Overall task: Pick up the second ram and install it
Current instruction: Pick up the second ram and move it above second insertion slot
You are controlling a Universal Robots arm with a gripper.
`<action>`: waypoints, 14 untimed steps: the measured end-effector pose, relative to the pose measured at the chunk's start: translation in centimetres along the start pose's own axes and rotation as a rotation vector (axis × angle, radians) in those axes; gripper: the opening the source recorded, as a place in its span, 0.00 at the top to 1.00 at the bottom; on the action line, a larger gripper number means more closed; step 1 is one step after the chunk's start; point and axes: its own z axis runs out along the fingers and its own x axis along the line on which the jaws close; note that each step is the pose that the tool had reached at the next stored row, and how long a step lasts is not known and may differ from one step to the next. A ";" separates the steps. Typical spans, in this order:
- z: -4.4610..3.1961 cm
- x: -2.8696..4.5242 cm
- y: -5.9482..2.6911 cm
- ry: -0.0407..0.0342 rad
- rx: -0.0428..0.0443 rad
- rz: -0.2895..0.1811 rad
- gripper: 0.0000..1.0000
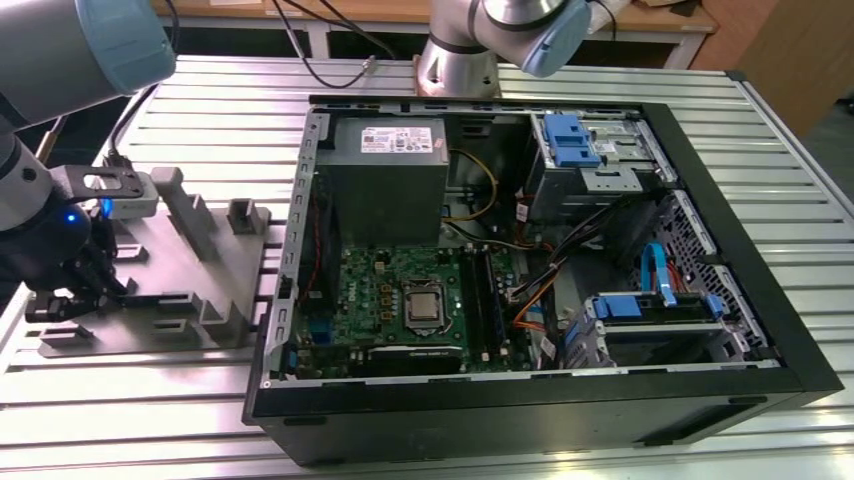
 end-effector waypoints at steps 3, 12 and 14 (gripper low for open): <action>0.00 0.00 0.00 0.0000 0.0000 0.000 0.77; 0.02 -0.01 0.00 0.0012 -0.0018 -0.027 0.65; -0.01 0.00 -0.01 0.0024 -0.0027 -0.036 0.65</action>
